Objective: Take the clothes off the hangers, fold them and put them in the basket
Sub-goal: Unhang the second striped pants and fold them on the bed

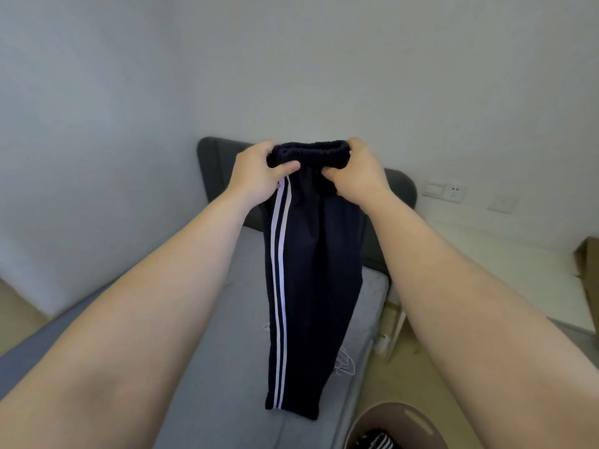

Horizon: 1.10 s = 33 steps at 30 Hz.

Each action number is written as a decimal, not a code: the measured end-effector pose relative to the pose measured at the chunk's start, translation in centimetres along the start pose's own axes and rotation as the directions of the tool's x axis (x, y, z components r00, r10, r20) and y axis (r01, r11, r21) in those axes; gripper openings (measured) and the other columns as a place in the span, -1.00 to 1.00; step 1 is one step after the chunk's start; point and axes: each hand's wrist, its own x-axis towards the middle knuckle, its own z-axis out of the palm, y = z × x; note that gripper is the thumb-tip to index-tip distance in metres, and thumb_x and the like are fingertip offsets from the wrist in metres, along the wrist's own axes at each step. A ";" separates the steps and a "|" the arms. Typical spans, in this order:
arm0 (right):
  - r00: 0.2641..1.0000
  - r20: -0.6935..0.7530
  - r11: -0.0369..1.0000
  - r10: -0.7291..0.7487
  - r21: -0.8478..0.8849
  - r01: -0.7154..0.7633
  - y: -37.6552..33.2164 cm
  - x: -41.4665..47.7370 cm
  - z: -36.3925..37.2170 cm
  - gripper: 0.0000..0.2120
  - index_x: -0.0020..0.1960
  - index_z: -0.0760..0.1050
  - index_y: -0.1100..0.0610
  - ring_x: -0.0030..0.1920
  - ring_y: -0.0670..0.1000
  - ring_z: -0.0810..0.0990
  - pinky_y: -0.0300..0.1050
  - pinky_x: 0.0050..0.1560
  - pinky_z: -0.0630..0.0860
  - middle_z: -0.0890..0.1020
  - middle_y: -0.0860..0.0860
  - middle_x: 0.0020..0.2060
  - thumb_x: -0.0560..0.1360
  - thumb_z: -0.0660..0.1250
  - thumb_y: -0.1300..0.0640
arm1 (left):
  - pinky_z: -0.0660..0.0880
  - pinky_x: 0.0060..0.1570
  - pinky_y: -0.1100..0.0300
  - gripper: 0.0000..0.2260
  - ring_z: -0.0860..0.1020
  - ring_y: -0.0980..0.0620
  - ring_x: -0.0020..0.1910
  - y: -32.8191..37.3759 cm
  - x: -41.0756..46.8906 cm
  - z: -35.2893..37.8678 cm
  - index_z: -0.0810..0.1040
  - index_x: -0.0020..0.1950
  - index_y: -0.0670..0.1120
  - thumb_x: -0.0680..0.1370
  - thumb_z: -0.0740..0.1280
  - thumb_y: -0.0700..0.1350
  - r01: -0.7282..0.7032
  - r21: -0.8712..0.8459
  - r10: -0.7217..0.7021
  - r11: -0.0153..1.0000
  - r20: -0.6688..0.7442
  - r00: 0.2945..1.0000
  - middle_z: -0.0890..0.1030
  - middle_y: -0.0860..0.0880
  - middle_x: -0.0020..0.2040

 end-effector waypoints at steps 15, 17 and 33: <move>0.997 0.033 0.997 -0.073 -0.004 0.073 -5.5 -8.7 3.1 -0.75 0.06 0.46 0.10 -0.16 -0.13 0.55 -0.23 -0.24 0.51 0.58 -0.10 -0.15 0.41 0.41 0.18 | 0.65 -0.11 -0.09 -0.75 0.68 -0.11 -0.17 -0.9 -9.1 -8.0 0.62 -0.10 0.20 0.28 0.54 0.16 -0.013 -0.075 0.009 0.997 -0.045 0.999 0.68 0.07 -0.15; 0.996 0.086 0.999 -0.014 -0.027 0.016 -5.8 -12.4 3.9 -0.70 0.09 0.45 0.08 -0.14 -0.09 0.56 -0.15 -0.20 0.55 0.57 -0.07 -0.11 0.39 0.40 0.19 | 0.66 -0.13 -0.07 -0.71 0.69 -0.09 -0.19 -1.8 -12.7 -9.3 0.61 -0.12 0.17 0.23 0.56 0.18 0.028 -0.069 -0.029 0.997 -0.002 1.000 0.68 0.05 -0.15; 0.611 0.646 0.814 0.457 -0.581 0.005 0.1 -49.7 17.9 -0.53 0.18 0.51 0.12 0.09 0.13 0.57 -0.16 -0.06 0.42 0.61 0.07 0.12 0.33 0.54 0.05 | 0.39 -0.24 0.20 -0.68 0.55 0.00 -0.11 -13.5 -51.7 -14.8 0.52 -0.06 0.08 0.29 0.56 0.03 0.070 0.626 -0.527 0.777 0.586 0.615 0.59 0.10 -0.13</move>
